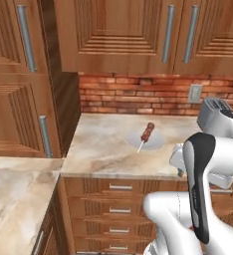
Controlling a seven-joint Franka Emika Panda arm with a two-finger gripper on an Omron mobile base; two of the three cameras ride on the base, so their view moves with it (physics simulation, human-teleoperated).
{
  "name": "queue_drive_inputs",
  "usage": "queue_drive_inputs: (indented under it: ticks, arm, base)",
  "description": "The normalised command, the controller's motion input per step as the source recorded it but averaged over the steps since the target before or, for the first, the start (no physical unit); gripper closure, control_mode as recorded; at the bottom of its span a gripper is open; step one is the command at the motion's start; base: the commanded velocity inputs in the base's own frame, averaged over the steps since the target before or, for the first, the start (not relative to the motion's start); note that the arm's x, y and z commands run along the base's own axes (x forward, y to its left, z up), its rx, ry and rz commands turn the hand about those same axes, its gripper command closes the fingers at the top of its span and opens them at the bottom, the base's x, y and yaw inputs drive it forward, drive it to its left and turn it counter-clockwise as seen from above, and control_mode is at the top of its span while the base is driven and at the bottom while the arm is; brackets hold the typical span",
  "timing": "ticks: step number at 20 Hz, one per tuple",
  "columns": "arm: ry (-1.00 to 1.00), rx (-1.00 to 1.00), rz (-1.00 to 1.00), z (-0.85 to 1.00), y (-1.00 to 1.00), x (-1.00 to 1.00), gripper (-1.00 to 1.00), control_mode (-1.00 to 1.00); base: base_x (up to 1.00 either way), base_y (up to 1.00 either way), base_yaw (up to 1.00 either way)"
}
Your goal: Place the cold items (carrot and squash) from the fridge in one tupperware on the dining counter. Place the warm items (hot dog and kebab skewer) in the stove area in another tupperware.
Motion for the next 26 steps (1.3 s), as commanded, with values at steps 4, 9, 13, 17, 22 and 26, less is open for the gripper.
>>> queue_drive_inputs:
  ticks: [4, 9, 13, 17, 22, 26]
  arm:
    - [0.00, 0.00, 0.00, 0.00, 0.00, 0.00, -1.00, 1.00]
    - [0.01, 0.00, 0.00, -0.06, 0.00, 0.13, -1.00, -1.00]
    - [0.01, 0.00, 0.02, -0.16, 0.04, 0.43, -1.00, -1.00]
    - [-0.01, 0.00, 0.01, -0.25, 0.02, 0.95, -1.00, -1.00]
    - [0.00, -0.10, 0.00, -0.05, 0.00, 0.70, -1.00, -1.00]
    - [0.00, -0.26, 0.00, -0.01, 0.00, 0.68, -1.00, -1.00]
  base:
    - [0.86, 0.00, 0.02]
    - [0.34, 0.03, 0.00]
    - [0.00, 0.00, 0.00]
    - [0.00, 0.00, 0.00]
    - [0.00, 0.00, 0.00]
    - [0.00, 0.00, 0.00]
